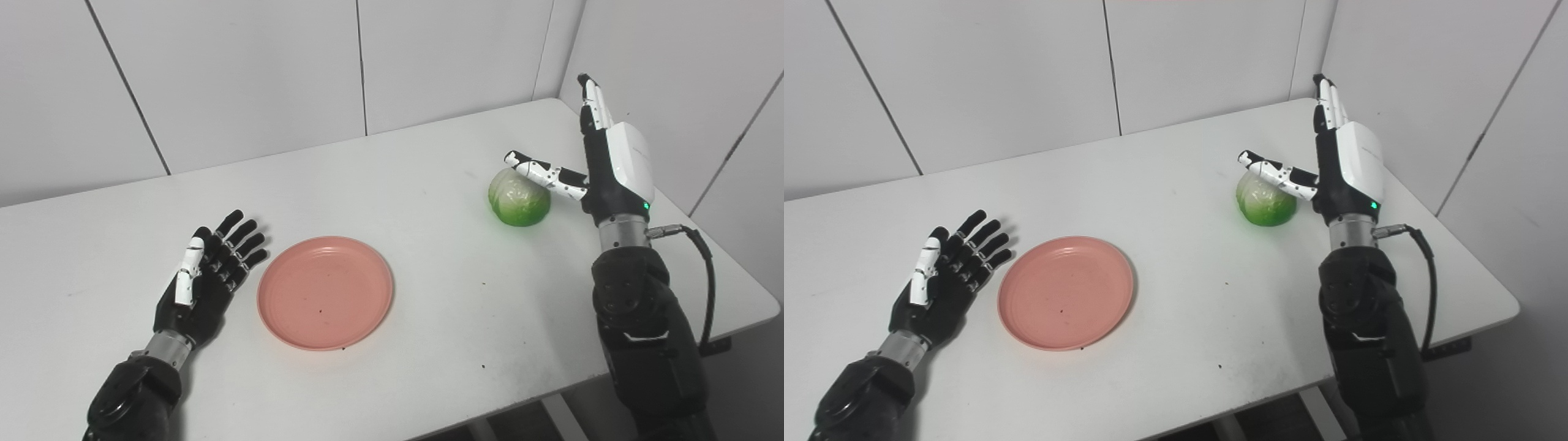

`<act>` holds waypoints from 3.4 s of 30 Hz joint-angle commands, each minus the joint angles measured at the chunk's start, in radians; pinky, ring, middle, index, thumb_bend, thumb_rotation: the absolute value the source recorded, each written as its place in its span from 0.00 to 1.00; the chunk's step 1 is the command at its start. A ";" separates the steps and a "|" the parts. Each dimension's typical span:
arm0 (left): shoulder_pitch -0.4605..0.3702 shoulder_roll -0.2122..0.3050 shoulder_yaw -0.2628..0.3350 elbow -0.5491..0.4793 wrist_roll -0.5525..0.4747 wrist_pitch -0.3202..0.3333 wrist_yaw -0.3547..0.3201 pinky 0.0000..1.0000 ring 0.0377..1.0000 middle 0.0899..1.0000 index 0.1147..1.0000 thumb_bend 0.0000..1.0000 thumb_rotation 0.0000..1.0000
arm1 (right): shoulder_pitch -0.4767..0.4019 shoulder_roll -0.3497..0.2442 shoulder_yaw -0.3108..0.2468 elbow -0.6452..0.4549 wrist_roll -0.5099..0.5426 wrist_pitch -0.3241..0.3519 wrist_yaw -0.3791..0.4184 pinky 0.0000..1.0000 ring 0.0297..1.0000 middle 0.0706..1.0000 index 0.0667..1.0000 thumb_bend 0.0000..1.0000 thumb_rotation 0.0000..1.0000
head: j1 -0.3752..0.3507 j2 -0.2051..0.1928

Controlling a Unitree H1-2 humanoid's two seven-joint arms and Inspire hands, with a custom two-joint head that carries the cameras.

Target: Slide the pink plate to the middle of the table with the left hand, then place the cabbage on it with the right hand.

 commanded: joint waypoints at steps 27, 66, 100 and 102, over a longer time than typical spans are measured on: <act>0.049 0.030 0.003 0.093 0.027 0.030 0.003 0.87 0.89 0.90 0.89 0.48 0.99 | -0.062 -0.035 0.011 0.211 0.102 -0.010 -0.079 0.79 0.99 1.00 1.00 1.00 0.64 | 0.001 -0.019; 0.071 0.045 -0.010 0.050 0.036 0.041 0.010 0.85 0.87 0.88 0.87 0.49 0.97 | -0.145 -0.065 0.063 0.402 0.160 0.031 -0.094 0.81 0.99 1.00 1.00 1.00 0.57 | -0.004 -0.005; 0.077 0.049 -0.016 0.027 0.033 0.063 0.017 0.86 0.87 0.89 0.87 0.49 0.96 | -0.169 -0.068 0.094 0.466 0.212 0.040 -0.089 0.84 0.98 1.00 1.00 1.00 0.42 | -0.001 0.007; 0.077 0.050 -0.017 0.029 0.032 0.060 0.014 0.86 0.87 0.89 0.88 0.49 0.96 | -0.169 -0.070 0.098 0.462 0.211 0.042 -0.089 0.84 0.97 1.00 1.00 1.00 0.42 | 0.000 0.008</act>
